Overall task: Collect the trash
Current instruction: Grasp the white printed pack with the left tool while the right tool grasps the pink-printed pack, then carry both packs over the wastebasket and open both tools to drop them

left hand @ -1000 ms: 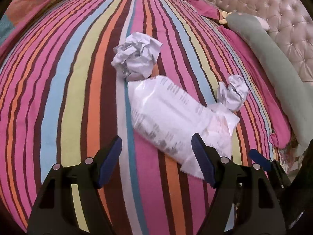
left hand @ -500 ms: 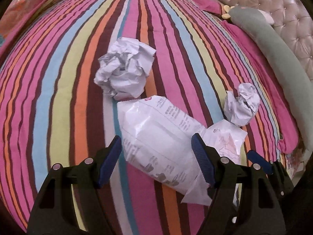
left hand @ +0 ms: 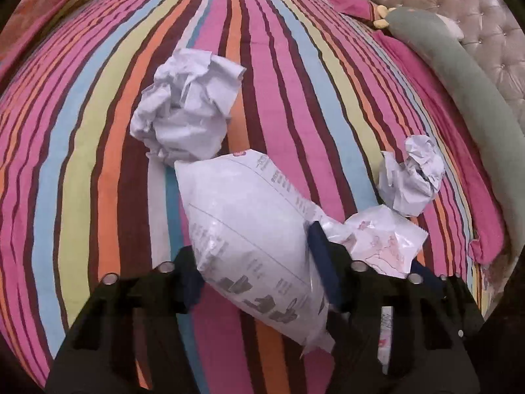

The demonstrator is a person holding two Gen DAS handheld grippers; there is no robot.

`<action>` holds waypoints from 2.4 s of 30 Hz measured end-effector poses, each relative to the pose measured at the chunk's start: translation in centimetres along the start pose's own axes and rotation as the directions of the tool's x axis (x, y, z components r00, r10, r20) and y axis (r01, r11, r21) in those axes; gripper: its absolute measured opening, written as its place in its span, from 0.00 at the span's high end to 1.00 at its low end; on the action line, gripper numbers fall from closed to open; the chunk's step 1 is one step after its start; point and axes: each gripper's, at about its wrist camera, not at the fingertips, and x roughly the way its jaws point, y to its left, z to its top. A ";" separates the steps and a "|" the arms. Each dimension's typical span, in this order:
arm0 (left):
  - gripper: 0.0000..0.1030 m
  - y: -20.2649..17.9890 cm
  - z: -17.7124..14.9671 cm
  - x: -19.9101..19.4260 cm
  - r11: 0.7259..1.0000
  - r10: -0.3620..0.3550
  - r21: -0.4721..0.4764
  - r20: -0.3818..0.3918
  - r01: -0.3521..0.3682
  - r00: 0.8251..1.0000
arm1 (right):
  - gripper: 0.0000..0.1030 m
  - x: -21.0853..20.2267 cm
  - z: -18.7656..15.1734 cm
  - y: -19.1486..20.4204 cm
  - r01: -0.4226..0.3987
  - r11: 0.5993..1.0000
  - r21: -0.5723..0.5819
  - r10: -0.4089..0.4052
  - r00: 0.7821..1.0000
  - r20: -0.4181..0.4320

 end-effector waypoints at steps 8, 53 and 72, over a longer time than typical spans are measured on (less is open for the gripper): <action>0.58 0.8 -1.1 -1.5 0.999 -0.035 -0.027 0.035 0.036 0.999 | 0.29 -1.9 -0.7 -0.5 0.015 0.999 0.030 -0.016 0.999 0.039; 0.59 3.7 -26.4 -19.7 0.998 -0.009 0.059 0.147 0.001 0.989 | 0.29 -17.9 -17.2 3.6 -0.013 0.996 0.086 0.007 0.997 0.074; 0.59 4.0 -39.7 -16.8 0.992 0.005 0.130 -0.065 0.003 0.998 | 0.29 -16.8 -28.3 4.6 0.014 0.993 0.118 0.003 0.989 -0.145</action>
